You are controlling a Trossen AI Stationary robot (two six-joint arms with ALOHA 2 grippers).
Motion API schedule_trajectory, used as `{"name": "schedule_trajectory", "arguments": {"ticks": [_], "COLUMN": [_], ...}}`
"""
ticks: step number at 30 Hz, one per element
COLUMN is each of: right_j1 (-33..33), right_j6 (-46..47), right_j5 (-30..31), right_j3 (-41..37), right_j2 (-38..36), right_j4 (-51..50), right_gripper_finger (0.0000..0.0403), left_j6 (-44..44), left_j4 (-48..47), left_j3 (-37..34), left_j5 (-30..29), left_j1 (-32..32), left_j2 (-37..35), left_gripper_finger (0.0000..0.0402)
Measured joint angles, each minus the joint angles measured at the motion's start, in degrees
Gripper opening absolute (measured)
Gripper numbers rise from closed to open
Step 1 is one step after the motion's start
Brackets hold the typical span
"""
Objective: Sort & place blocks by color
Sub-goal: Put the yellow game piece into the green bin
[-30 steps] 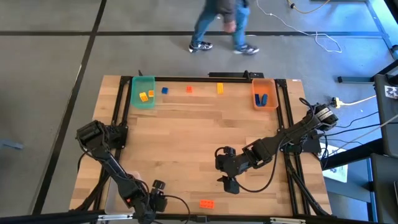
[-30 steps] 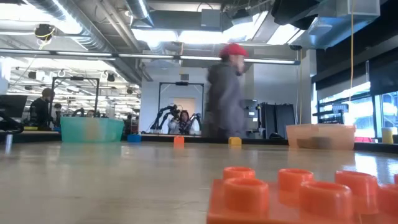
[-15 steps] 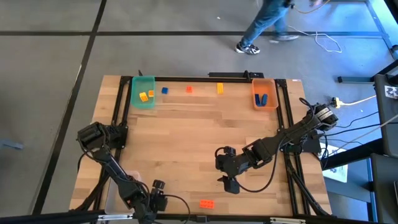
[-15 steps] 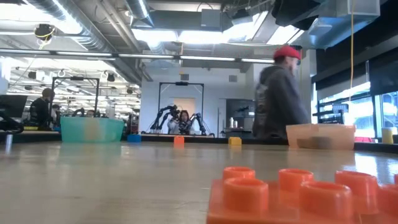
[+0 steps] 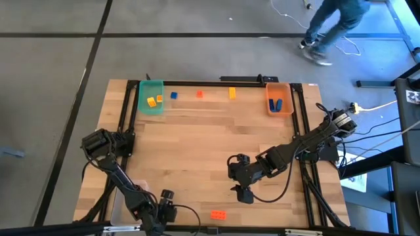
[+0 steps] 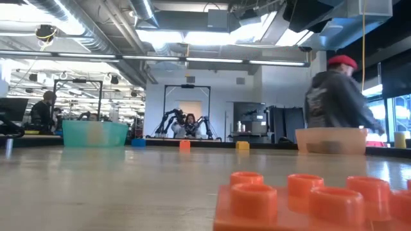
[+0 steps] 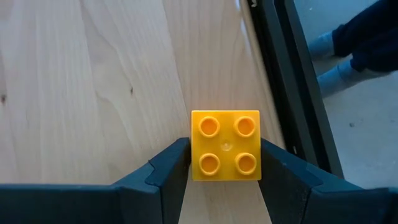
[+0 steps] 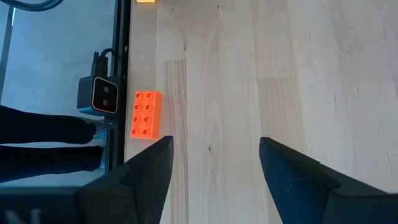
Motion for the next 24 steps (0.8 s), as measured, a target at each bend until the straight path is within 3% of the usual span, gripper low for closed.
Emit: {"name": "schedule_trajectory", "arguments": {"ticks": [12, 24], "right_j1": [0.0, 0.0], "right_j6": [0.3, 1.6], "right_j5": [0.0, 0.0], "right_j3": [0.0, 0.0], "right_j2": [0.0, 0.0], "right_j4": [0.1, 0.2], "right_gripper_finger": [0.0238, 0.0238], "left_j6": [-3.6, -19.3], "left_j4": [-0.3, -6.6], "left_j3": [0.0, -0.2], "left_j5": [-0.3, 2.6], "left_j1": [1.0, 9.5], "left_j2": [0.0, -5.9], "left_gripper_finger": [0.0133, 0.0133]}}
